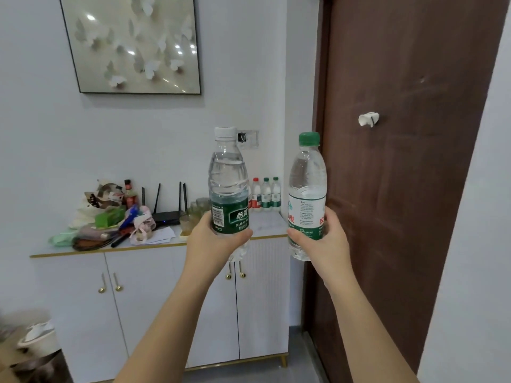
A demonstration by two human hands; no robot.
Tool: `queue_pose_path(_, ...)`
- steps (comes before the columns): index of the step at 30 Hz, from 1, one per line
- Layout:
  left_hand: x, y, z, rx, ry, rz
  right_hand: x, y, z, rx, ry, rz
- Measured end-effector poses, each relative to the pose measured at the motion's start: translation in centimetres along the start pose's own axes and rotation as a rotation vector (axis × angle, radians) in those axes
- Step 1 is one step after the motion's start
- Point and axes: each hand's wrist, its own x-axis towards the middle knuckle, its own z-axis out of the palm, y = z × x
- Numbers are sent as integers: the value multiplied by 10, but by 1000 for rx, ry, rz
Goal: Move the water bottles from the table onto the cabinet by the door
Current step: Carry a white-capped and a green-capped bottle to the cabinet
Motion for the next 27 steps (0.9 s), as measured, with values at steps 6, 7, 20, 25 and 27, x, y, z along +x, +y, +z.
queue_pose_path(6,55,-40,19,-10,5,-31,51,45,19,-28,21,10)
queue_pose_path(7,64,-46,24,-12,8,-36,61,55,22,-29,26,12)
queue_pose_path(20,232,-120,112,15,10,-23,235,172,74,-13,33,27)
queue_pose_path(25,292,-143,146,13,24,-23,295,205,89,-27,11,23)
queue_pose_path(27,312,-153,158,15,37,-28,313,218,96,-32,4,22)
